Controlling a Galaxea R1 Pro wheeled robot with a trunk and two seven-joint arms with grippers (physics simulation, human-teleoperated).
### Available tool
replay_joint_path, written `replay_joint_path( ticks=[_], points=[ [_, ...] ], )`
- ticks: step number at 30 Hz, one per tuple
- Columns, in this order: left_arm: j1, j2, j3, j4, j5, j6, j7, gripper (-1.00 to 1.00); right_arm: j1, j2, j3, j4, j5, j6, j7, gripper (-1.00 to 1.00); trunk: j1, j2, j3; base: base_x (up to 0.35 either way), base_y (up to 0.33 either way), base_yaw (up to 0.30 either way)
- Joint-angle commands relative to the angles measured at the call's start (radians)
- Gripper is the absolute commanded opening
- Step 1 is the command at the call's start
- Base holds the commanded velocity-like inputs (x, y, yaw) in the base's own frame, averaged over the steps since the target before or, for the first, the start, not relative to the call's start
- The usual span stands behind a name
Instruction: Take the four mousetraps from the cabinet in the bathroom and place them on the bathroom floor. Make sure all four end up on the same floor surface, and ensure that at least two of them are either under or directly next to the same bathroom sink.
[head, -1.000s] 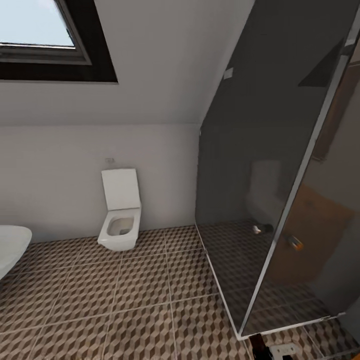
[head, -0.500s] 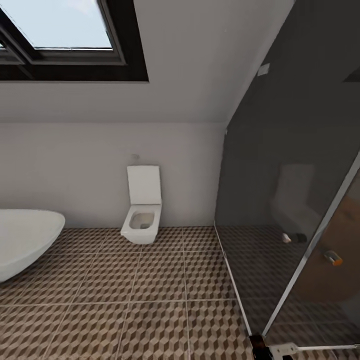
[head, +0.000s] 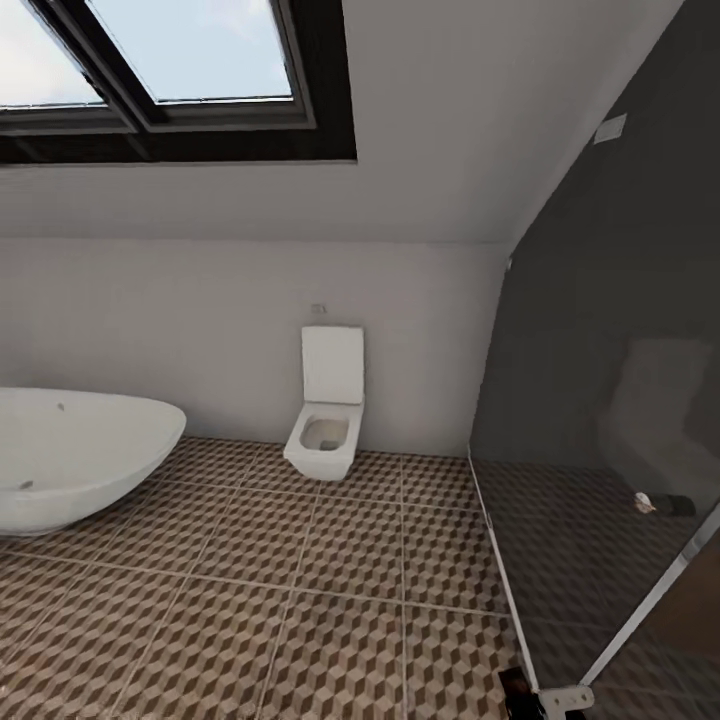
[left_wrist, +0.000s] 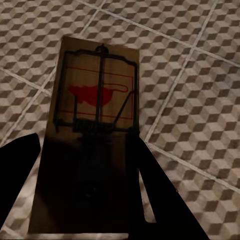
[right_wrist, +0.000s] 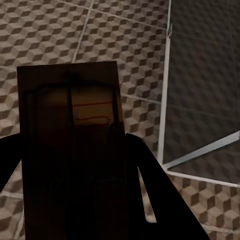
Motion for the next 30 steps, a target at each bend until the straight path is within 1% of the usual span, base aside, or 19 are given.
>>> replay_joint_path(
  ticks=[1,30],
  points=[
    [-0.001,-0.001,-0.005,0.003,0.011,-0.001,-0.008,-1.0,-0.001,0.0,0.009,0.003,-0.007,-0.005,0.001,-1.0,0.0,-0.002,-0.002,0.0,0.0,0.3],
    [-0.001,-0.001,-0.005,0.003,0.011,-0.003,-0.006,-1.0,-0.001,0.0,0.011,0.003,-0.003,-0.002,0.004,-1.0,0.0,-0.002,-0.004,0.0,0.0,0.3]
  ],
)
